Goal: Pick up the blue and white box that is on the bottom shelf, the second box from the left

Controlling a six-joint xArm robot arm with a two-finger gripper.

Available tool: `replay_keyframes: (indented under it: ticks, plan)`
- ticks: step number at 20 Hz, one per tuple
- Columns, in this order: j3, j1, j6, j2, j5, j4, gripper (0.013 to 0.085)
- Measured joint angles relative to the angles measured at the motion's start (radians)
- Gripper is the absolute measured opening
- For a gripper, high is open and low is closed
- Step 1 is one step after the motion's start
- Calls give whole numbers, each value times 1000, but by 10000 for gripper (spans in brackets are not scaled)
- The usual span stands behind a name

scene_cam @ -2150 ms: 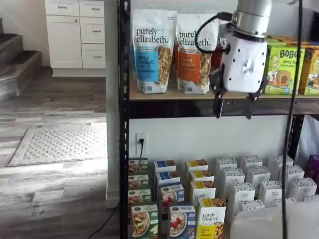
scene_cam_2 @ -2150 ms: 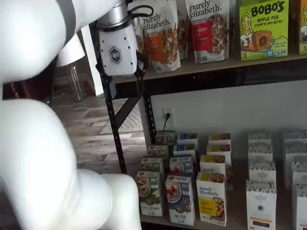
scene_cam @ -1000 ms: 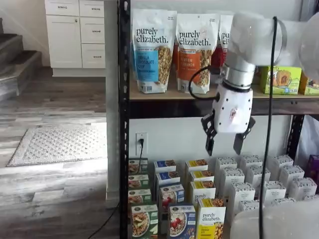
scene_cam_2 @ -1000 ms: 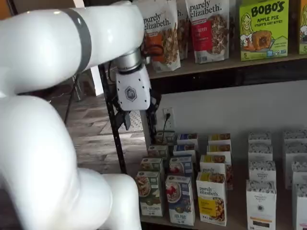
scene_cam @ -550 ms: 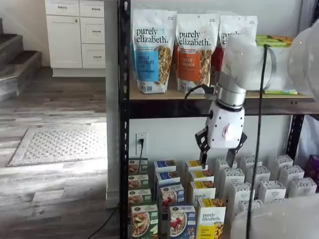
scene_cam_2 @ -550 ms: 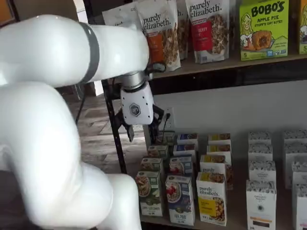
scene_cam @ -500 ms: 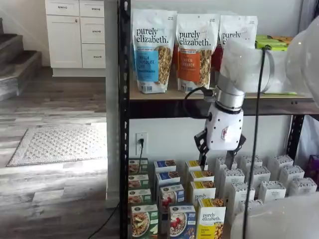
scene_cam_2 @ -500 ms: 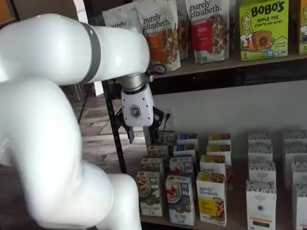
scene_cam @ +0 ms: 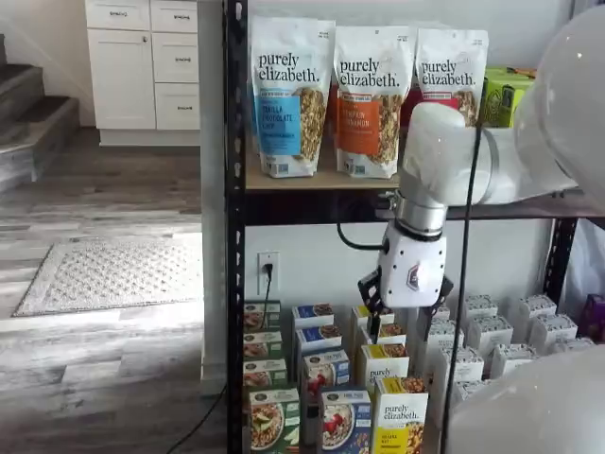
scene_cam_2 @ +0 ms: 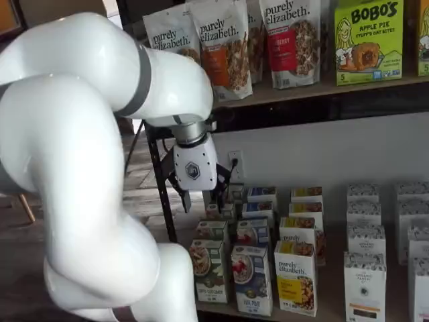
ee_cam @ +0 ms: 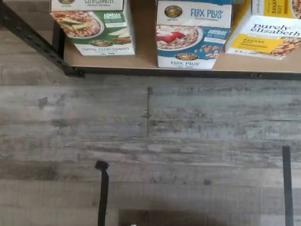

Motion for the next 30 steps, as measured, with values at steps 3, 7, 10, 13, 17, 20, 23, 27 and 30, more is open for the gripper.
replay_keyframes:
  ticks: [3,7,10,13,17,20,23,27,30]
  plan:
    - [14,1,0,32,-65,-3,850]
    - [17,3,5,89,-126,-12,850]
    - [19,5,8,134,-177,-16,850]
    - [18,7,4,184,-227,-10,850]
    - [12,7,-16,251,-287,14,850]
    - [9,5,-37,300,-334,35,850]
    - [5,3,-36,352,-388,29,850]
    - [-1,-1,-29,410,-454,11,850]
    - [-5,2,-16,445,-495,-3,850]
